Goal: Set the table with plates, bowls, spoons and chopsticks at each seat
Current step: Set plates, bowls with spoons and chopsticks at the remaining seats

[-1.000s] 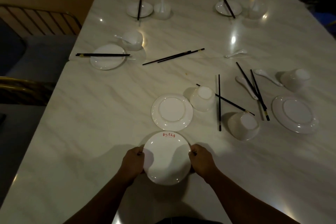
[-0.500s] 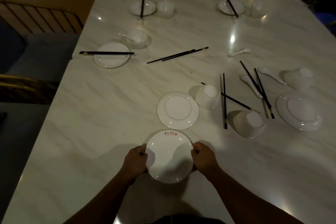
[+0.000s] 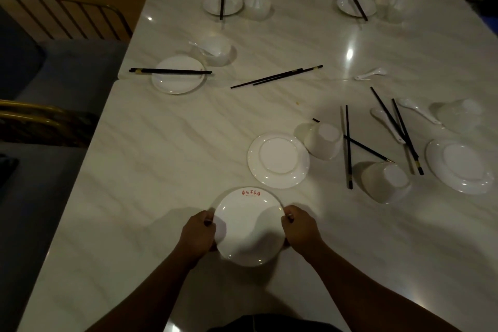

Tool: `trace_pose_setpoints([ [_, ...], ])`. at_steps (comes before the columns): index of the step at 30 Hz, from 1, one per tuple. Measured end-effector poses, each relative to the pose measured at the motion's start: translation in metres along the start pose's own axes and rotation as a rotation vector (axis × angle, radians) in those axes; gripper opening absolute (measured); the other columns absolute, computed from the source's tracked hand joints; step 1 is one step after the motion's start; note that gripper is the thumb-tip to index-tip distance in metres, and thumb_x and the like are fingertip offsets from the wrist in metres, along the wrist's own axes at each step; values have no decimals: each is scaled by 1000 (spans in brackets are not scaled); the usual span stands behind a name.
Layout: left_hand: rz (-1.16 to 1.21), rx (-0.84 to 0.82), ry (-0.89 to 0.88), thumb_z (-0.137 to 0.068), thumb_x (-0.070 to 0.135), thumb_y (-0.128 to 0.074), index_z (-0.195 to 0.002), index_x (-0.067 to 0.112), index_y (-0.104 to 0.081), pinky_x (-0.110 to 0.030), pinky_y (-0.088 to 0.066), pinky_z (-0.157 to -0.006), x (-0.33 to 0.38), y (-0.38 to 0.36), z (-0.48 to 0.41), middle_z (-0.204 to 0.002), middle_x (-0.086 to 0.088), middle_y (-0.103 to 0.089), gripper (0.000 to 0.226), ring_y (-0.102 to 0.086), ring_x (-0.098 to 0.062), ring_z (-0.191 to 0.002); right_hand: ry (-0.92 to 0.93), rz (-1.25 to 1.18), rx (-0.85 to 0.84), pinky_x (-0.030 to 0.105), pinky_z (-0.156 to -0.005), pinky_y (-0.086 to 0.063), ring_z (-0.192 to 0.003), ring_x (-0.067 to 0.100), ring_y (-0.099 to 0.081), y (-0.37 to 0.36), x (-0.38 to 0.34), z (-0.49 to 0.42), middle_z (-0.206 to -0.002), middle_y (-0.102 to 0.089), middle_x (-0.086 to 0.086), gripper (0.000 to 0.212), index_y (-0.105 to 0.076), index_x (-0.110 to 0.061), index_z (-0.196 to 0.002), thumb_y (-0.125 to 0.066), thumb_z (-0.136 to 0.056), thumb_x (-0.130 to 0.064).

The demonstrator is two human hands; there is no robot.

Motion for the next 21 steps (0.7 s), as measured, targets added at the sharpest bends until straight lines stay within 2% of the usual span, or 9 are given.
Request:
trace_pose_setpoints([
  [2,-15,4,-15,-89,10,-48,-119,16,-59,-49,-60,-69,-2,9,-4,-112,-15,-59,33,-59,-36,-97,4,0,17,46,-80,-55,-87,29,-63,-4,-8,2,-86,-61,5,8,-58,-16,-87,-51,-91,-15],
  [6,-38,-2,-26,-90,9,-48,-119,14,-59,-45,-60,-64,1,18,-5,-107,-14,-62,31,-63,-34,-86,2,18,64,40,-81,-52,-85,26,-60,-7,-15,5,-84,-60,5,14,-63,-7,-93,-51,-91,-13],
  [10,-49,-41,-22,-89,4,-50,-101,12,-60,-48,-60,-64,9,11,-4,-98,-15,-62,17,-64,-33,-78,-9,16,108,25,-73,-37,-85,25,-56,-3,-11,8,-93,-65,12,11,-61,-7,-90,-51,-91,-12],
  [12,-48,-77,-8,-88,3,-50,-98,12,-59,-48,-60,-65,12,4,-5,-98,-15,-62,17,-64,-32,-83,-53,15,127,24,-71,-33,-81,21,-52,2,-3,10,-94,-65,11,11,-60,-9,-91,-50,-91,-12],
  [15,-28,-99,8,-87,1,-50,-103,13,-57,-48,-60,-68,16,-6,-4,-103,-14,-60,21,-62,-33,-89,-82,32,130,24,-72,-34,-82,19,-52,9,7,10,-96,-66,9,14,-61,-9,-96,-49,-91,-13],
  [17,-36,-112,14,-85,0,-51,-100,12,-55,-50,-59,-68,17,-12,-3,-99,-16,-60,19,-63,-35,-89,-85,50,114,23,-73,-34,-81,17,-50,12,10,9,-96,-65,7,14,-61,-10,-98,-49,-91,-14],
  [21,-78,-123,10,-85,4,-53,-98,10,-57,-49,-60,-66,19,-15,-1,-95,-15,-62,14,-64,-33,-85,-72,81,79,23,-72,-33,-80,16,-48,16,13,7,-88,-59,1,6,-56,-18,-88,-51,-91,-17],
])
Point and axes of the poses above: each hand's wrist, its own z-axis away from the middle knuckle, its own y-axis out of the back of the hand, x = y × z, the point moved 10 cm from there along -z, towards the middle knuckle
